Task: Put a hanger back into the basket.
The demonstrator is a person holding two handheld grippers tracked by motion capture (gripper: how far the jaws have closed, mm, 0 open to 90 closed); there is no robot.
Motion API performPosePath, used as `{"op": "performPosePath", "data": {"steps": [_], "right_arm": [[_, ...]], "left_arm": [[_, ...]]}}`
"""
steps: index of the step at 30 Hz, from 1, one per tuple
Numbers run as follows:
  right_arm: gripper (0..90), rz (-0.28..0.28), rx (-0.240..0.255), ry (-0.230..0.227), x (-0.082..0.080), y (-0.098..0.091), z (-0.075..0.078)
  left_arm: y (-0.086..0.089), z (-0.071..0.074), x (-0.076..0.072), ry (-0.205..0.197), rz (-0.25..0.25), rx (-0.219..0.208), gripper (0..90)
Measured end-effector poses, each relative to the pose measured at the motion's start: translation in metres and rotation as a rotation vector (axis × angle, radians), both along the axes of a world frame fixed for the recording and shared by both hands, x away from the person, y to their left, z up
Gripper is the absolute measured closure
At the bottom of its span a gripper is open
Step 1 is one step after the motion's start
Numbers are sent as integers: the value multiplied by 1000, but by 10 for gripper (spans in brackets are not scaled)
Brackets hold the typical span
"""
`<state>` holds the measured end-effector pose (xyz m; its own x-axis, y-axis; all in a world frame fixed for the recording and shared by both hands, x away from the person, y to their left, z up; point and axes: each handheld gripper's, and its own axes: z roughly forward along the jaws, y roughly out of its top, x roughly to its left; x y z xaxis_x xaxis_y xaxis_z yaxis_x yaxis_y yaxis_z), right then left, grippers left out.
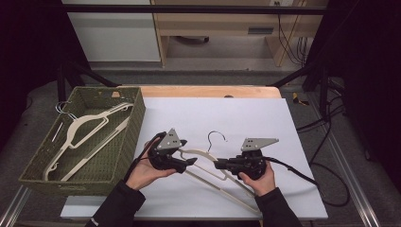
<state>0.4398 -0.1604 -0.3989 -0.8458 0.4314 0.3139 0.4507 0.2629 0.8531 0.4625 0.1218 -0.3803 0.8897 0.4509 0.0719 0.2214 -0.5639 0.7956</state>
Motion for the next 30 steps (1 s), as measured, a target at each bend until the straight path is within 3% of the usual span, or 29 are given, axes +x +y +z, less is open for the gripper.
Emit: {"op": "performPosePath", "data": {"steps": [6, 11, 16, 20, 27, 30], "right_arm": [[872, 38, -21, 1, -1, 5, -2], [871, 50, -22, 6, -1, 6, -3], [842, 34, -40, -14, 0, 6, -2], [782, -28, -49, -74, 2, 4, 0], [648, -93, -48, -102, 2, 1, 3], [549, -127, -37, -118, 1, -2, 6]], "left_arm": [[-1, -2, -1, 9, -53, 29, 605], [0, -3, -4, -7, -94, 87, 674], [1, -1, -9, -25, -96, 107, 724], [3, 0, -14, 15, -104, 73, 786], [3, -5, -25, 59, -122, 24, 850], [4, -5, -27, 51, -83, 15, 868]]}}
